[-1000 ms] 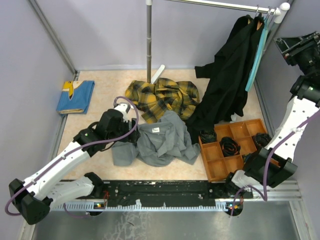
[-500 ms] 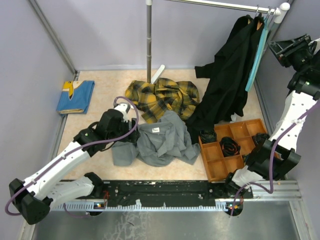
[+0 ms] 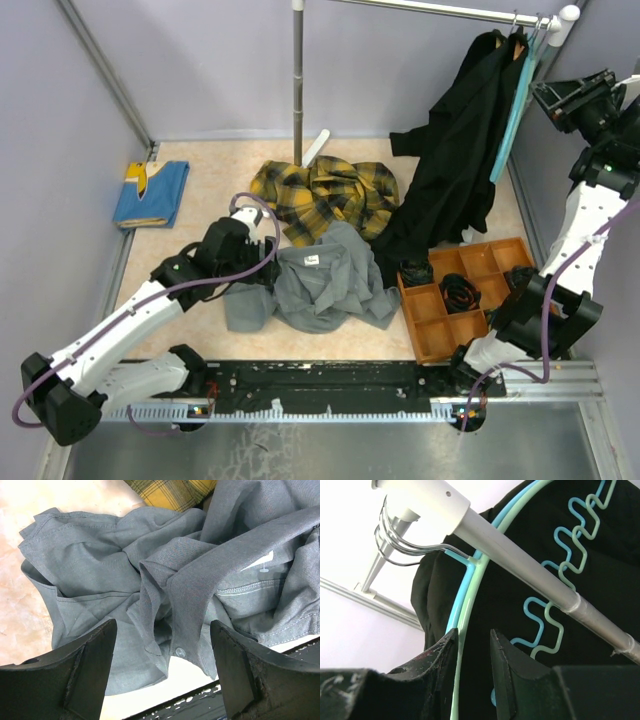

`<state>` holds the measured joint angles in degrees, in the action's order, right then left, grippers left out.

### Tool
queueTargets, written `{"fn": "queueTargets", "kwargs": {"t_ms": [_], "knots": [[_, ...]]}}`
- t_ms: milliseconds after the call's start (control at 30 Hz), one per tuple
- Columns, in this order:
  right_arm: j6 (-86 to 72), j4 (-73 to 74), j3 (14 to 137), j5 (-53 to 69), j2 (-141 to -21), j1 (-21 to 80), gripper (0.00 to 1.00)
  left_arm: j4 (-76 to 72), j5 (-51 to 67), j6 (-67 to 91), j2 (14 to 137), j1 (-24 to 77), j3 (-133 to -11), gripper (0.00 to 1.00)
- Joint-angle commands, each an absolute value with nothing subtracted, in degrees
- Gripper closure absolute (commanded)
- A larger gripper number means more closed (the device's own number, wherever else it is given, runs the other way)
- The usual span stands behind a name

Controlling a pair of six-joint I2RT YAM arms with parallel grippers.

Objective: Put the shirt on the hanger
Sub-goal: Pick up the hanger from the clothesline.

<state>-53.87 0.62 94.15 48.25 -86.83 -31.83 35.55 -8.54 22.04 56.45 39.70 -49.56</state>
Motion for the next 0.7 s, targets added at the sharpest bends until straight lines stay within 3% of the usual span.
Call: {"fn": "queueTargets", "kwargs": {"t_ms": [0, 667], "knots": [[-55.23, -4.77, 93.93, 50.27, -86.41, -31.12, 0.67, 34.32, -8.42, 21.55, 56.73, 39.46, -49.33, 0.19], [-55.12, -4.79, 93.60, 51.12, -87.50, -30.07, 0.72, 34.34, -8.07, 21.37, 57.44, 39.46, -49.40, 0.19]]}}
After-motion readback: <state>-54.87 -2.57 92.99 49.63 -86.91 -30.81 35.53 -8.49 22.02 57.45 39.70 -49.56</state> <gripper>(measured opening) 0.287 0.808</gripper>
